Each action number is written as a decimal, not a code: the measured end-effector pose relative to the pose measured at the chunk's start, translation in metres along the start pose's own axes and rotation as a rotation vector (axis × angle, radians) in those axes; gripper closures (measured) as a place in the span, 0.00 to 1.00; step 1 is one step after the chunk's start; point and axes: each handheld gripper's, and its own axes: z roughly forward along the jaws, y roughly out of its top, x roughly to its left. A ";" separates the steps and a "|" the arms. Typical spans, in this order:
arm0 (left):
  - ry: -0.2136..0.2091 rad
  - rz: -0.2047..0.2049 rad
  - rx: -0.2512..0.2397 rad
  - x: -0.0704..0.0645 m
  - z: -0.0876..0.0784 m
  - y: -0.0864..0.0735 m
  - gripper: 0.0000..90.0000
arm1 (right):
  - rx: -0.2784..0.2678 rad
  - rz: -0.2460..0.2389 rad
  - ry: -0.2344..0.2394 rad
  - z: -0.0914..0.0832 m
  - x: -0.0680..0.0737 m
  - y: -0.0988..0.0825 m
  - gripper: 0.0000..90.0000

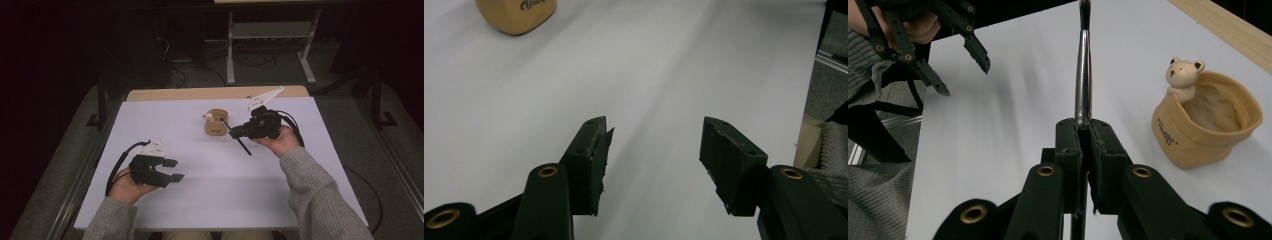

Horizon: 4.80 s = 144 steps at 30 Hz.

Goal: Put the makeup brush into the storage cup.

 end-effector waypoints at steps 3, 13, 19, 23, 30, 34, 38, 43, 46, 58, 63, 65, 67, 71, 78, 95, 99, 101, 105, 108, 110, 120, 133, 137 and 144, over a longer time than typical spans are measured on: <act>-0.001 -0.002 0.002 0.000 0.002 -0.004 0.48 | -0.010 0.004 0.004 0.004 -0.004 0.005 0.92; 0.003 -0.016 0.002 0.001 0.004 -0.012 0.45 | -0.016 0.005 -0.008 0.013 -0.018 0.023 0.92; 0.008 -0.019 -0.001 0.002 0.004 -0.015 0.43 | -0.038 0.021 -0.010 0.017 -0.028 0.031 0.92; 0.008 -0.019 -0.008 0.002 0.004 -0.016 0.42 | -0.043 0.024 -0.020 0.020 -0.035 0.036 0.92; 0.006 -0.030 -0.011 0.004 0.003 -0.018 0.41 | -0.058 0.042 -0.031 0.023 -0.045 0.045 0.92; 0.007 -0.031 -0.021 0.005 0.001 -0.019 0.41 | -0.063 0.048 -0.041 0.027 -0.053 0.053 0.92; -0.001 -0.036 -0.033 0.006 -0.001 -0.020 0.40 | -0.071 0.053 -0.043 0.030 -0.056 0.059 0.92; 0.000 -0.039 -0.038 0.006 -0.003 -0.020 0.40 | -0.061 0.045 -0.053 0.036 -0.060 0.068 0.92; 0.001 -0.037 -0.041 0.006 -0.004 -0.021 0.40 | -0.054 0.051 -0.058 0.041 -0.066 0.072 0.92; -0.005 -0.042 -0.043 0.008 -0.004 -0.023 0.39 | -0.078 0.068 -0.097 0.044 -0.083 0.090 0.92; -0.003 -0.045 -0.044 0.009 -0.005 -0.024 0.39 | -0.087 0.073 -0.114 0.045 -0.089 0.097 0.92; -0.004 -0.046 -0.043 0.009 -0.005 -0.024 0.39 | -0.082 0.071 -0.115 0.046 -0.090 0.098 0.92; -0.005 -0.044 -0.040 0.009 -0.004 -0.024 0.39 | -0.073 0.066 -0.120 0.048 -0.091 0.101 0.92; -0.006 -0.044 -0.039 0.009 -0.003 -0.024 0.39 | -0.083 0.071 -0.125 0.053 -0.094 0.104 0.92; -0.013 -0.042 -0.033 0.007 -0.001 -0.024 0.39 | -0.093 0.097 -0.134 0.063 -0.101 0.097 0.92; -0.008 -0.045 -0.030 0.009 -0.002 -0.025 0.38 | -0.070 0.141 -0.147 0.080 -0.111 0.078 0.92; -0.008 -0.044 -0.029 0.008 -0.002 -0.024 0.38 | -0.071 0.146 -0.152 0.080 -0.112 0.074 0.92; -0.008 -0.043 -0.028 0.008 -0.002 -0.024 0.38 | -0.073 0.151 -0.153 0.081 -0.112 0.074 0.92; -0.006 -0.048 -0.033 0.009 -0.003 -0.025 0.38 | -0.080 0.158 -0.156 0.084 -0.113 0.073 0.92; -0.006 -0.049 -0.037 0.009 -0.004 -0.026 0.38 | -0.085 0.163 -0.159 0.085 -0.114 0.071 0.92; -0.006 -0.049 -0.037 0.010 -0.004 -0.026 0.38 | -0.085 0.163 -0.158 0.085 -0.115 0.071 0.92; -0.009 -0.051 -0.034 0.010 -0.003 -0.026 0.37 | -0.095 0.192 -0.168 0.087 -0.116 0.057 0.92; -0.008 -0.052 -0.032 0.010 -0.004 -0.026 0.37 | -0.105 0.201 -0.185 0.085 -0.115 0.046 0.92; -0.011 -0.051 -0.029 0.010 -0.002 -0.026 0.37 | -0.122 0.207 -0.193 0.085 -0.115 0.043 0.92; -0.010 -0.050 -0.026 0.010 -0.002 -0.026 0.37 | -0.139 0.210 -0.212 0.083 -0.115 0.041 0.92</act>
